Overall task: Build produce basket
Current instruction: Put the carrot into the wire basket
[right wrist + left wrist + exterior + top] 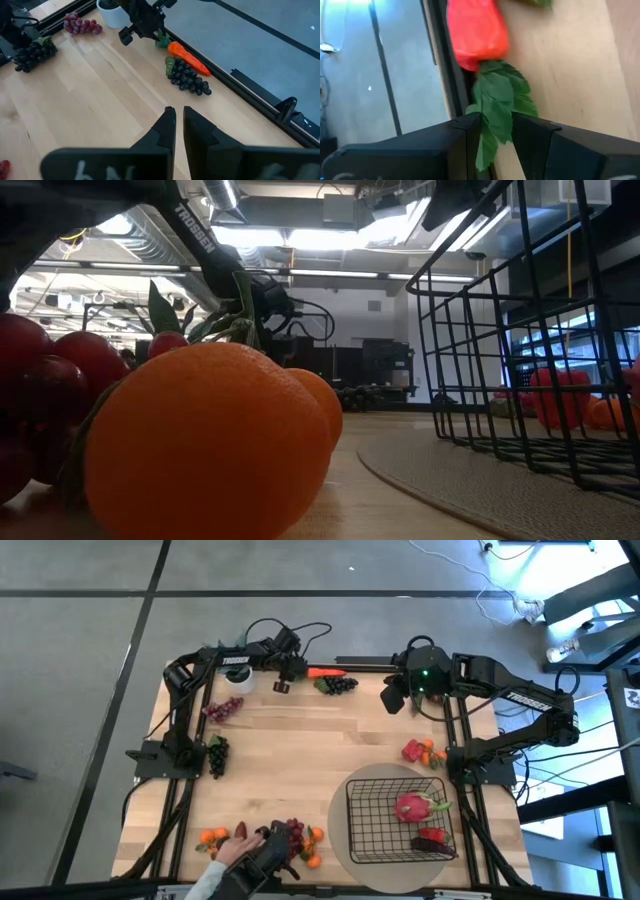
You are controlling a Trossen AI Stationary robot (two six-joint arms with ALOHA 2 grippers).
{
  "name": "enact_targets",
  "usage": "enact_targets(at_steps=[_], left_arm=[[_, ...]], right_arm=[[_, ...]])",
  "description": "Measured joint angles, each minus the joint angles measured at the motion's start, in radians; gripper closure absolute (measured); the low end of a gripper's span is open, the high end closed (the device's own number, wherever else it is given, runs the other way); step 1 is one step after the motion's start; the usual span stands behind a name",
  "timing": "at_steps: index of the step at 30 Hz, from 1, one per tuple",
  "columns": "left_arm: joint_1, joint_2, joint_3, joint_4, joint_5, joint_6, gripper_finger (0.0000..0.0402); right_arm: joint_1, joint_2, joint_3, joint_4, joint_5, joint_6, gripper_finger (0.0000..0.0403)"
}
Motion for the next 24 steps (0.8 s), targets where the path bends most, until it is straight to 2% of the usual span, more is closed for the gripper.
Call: enact_targets(at_steps=[8, 11, 17, 24], left_arm=[[-0.011, 0.007, 0.0, 0.007, -0.002, 0.0, 0.0309], [-0.012, 0.007, 0.0, 0.005, -0.003, 0.0, 0.0328], [-0.025, 0.007, 0.0, 0.005, -0.012, 0.0, 0.0395], [-0.051, 0.007, 0.0, 0.005, -0.063, 0.004, 0.0401]], right_arm=[[0.0, 0.0, 0.0, 0.0, 0.0, 0.0, 0.0382], [0.0, 0.0, 0.0, 0.0, 0.0, 0.0, 0.0382], [0.0, 0.0, 0.0, 0.0, 0.001, 0.0, 0.0382], [0.0, 0.0, 0.0, 0.0, 0.001, -0.001, 0.0382]])
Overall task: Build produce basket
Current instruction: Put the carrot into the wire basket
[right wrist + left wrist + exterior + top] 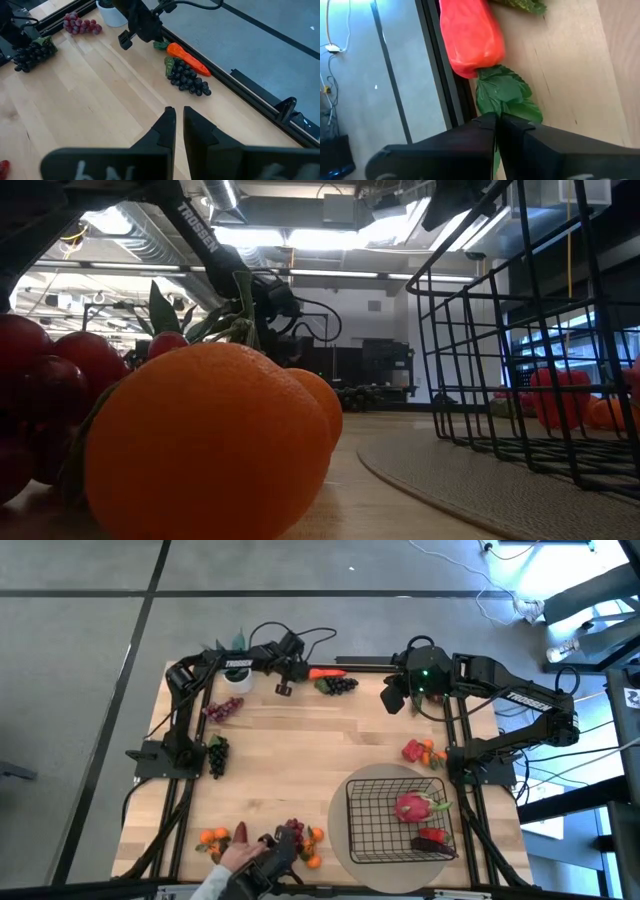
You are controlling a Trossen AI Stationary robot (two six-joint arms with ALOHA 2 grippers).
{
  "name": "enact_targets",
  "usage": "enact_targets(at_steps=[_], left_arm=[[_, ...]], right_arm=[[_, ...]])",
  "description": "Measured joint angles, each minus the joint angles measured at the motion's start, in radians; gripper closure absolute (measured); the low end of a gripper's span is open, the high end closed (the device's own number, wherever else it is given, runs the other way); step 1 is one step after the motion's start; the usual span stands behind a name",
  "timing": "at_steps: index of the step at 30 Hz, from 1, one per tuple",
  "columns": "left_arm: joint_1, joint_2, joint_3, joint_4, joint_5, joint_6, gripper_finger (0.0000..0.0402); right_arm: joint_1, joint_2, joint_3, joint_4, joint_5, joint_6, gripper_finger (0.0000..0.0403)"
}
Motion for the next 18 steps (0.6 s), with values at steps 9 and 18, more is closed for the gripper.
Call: enact_targets(at_steps=[9, 18], left_arm=[[-0.038, -0.013, 0.0, -0.014, -0.066, 0.003, 0.0401], [-0.053, -0.107, 0.0, -0.044, -0.078, -0.035, 0.0401]], right_arm=[[0.0, 0.0, 0.0, -0.001, 0.0, -0.002, 0.0382], [0.0, 0.0, 0.0, -0.022, 0.0, -0.031, 0.0382]])
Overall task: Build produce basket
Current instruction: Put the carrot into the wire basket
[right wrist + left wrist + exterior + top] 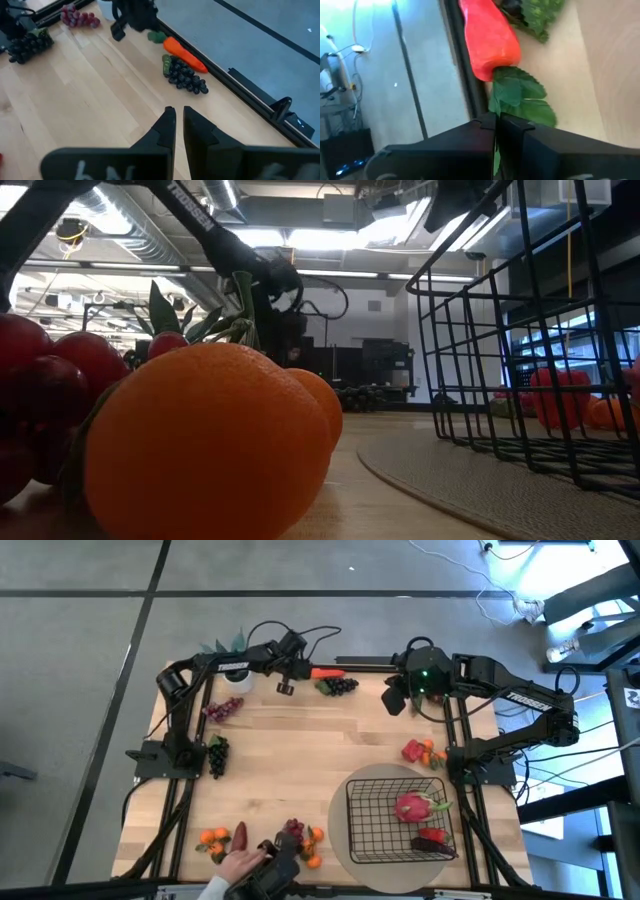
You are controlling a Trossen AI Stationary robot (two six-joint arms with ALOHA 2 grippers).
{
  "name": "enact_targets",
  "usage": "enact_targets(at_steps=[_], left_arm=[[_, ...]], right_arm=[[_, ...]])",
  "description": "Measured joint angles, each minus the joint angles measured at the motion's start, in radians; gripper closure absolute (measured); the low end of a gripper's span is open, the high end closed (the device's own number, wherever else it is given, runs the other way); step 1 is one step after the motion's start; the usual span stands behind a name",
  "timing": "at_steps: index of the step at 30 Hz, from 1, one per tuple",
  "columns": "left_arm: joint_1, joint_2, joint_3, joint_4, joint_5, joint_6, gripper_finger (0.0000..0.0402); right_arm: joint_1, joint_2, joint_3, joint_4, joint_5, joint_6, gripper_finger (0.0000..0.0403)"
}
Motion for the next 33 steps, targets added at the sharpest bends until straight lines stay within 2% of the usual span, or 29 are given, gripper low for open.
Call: enact_targets(at_steps=[6, 10, 15, 33], left_arm=[[-0.011, -0.075, 0.0, -0.036, -0.012, -0.048, 0.0401], [-0.037, -0.118, 0.002, -0.055, -0.066, -0.05, 0.0401], [-0.079, -0.178, 0.002, -0.078, -0.087, -0.056, 0.0401], [-0.231, -0.37, 0.001, -0.144, -0.217, -0.252, 0.0401]], right_arm=[[0.0, 0.0, 0.0, -0.01, 0.0, -0.029, 0.0382], [0.0, 0.0, 0.0, -0.01, 0.0, -0.055, 0.0382], [0.0, 0.0, 0.0, -0.01, 0.0, -0.096, 0.0382], [0.0, 0.0, 0.0, -0.01, -0.026, -0.245, 0.0381]])
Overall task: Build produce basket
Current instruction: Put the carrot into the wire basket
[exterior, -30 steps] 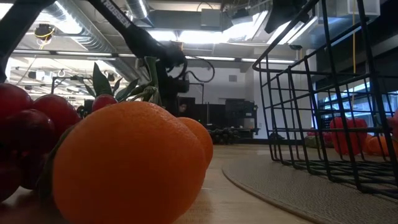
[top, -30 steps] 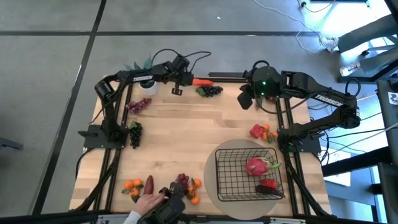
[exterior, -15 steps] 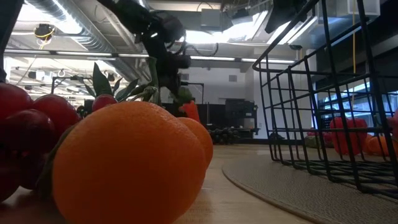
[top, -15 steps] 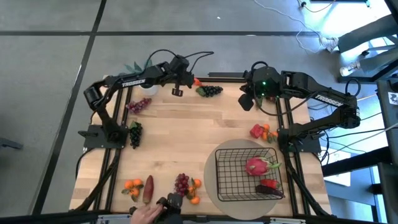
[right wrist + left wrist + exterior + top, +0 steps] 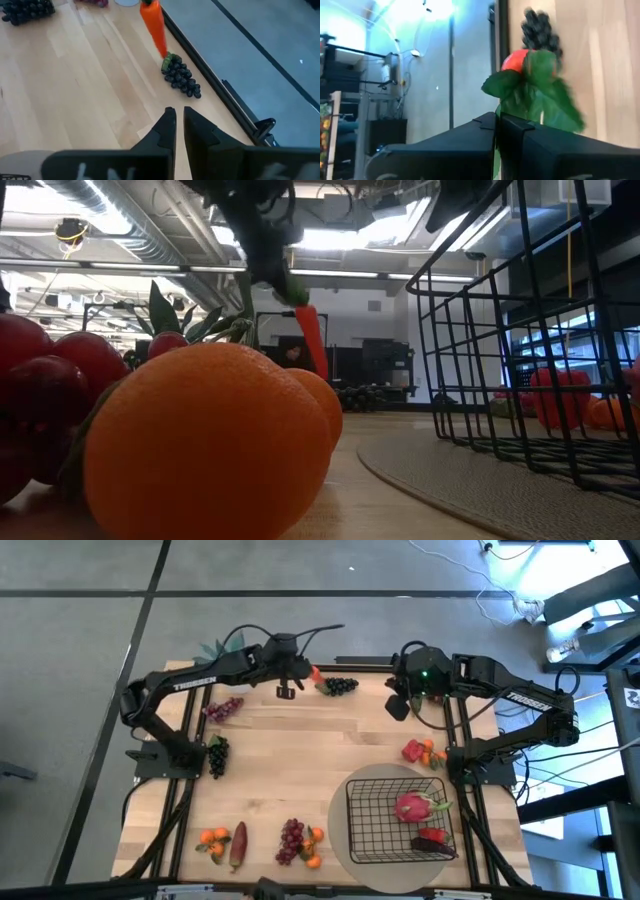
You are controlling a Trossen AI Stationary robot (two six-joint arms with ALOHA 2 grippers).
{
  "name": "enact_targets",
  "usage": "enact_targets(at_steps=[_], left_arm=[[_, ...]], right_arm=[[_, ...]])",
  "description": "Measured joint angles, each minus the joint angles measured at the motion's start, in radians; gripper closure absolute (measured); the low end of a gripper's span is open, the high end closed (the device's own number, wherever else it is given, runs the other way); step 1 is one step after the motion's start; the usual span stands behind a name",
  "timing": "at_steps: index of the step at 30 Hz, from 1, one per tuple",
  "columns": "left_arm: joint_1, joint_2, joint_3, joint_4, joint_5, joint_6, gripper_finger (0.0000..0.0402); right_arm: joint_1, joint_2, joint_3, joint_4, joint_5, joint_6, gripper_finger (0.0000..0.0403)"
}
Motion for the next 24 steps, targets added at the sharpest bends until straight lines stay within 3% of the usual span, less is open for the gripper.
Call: enact_targets(at_steps=[4, 14, 20, 24], left_arm=[[-0.034, -0.035, 0.0, -0.006, -0.002, -0.084, 0.0401], [-0.166, -0.09, 0.0, 0.01, -0.03, -0.293, 0.0401], [-0.269, -0.097, 0.039, 0.022, -0.039, -0.407, 0.0401], [-0.345, -0.097, 0.103, 0.026, -0.039, -0.465, 0.0401]], right_arm=[[0.0, 0.005, 0.0, 0.003, -0.002, -0.047, 0.0364], [0.0, 0.027, -0.008, 0.028, -0.001, -0.255, 0.0273], [0.0, 0.027, -0.008, 0.017, -0.053, -0.275, 0.0269], [0.0, 0.011, -0.008, -0.006, -0.186, -0.297, 0.0273]])
